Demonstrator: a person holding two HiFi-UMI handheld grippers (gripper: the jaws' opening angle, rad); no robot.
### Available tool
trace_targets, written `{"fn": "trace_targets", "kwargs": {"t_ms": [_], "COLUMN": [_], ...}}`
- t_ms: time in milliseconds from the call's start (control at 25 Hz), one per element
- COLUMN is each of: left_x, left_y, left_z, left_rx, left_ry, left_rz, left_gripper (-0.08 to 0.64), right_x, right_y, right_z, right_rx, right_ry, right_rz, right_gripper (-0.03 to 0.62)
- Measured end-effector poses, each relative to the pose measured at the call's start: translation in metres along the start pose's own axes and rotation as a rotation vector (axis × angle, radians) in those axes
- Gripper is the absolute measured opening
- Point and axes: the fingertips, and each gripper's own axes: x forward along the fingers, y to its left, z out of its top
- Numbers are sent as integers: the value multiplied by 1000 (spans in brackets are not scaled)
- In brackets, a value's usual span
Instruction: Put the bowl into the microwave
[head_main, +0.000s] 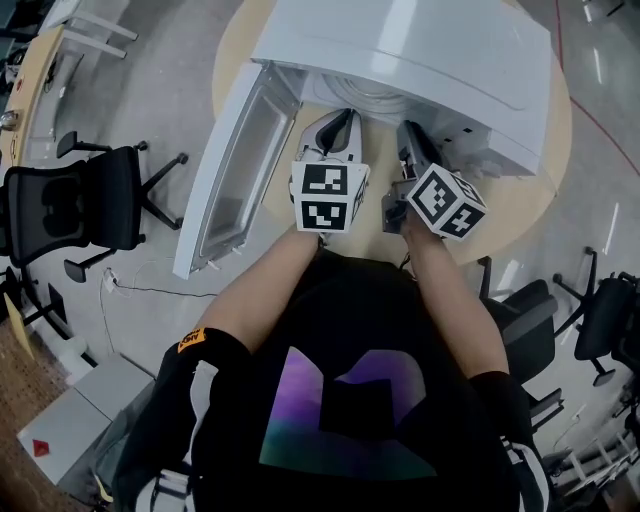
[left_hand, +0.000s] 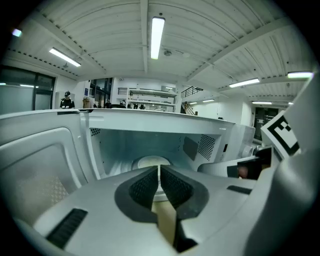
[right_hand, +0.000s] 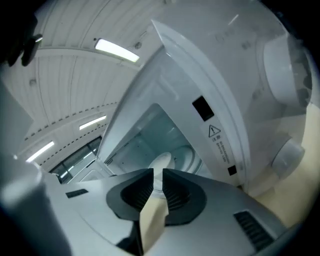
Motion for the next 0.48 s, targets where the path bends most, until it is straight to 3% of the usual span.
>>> {"fn": "trace_targets", "kwargs": {"t_ms": [280, 480], "left_x": [-19, -36], "left_y": [-40, -79], "left_z": [4, 2], "left_rx": [10, 105], "left_ry": [-34, -43], "left_rz": [-26, -48], "left_gripper": [46, 46], "right_x": [-50, -86], "right_y": [18, 24], "right_z": [15, 30], "right_rx": [-270, -420], "right_ry": [-17, -51], "right_rz": [31, 58], "right_gripper": [61, 55]}}
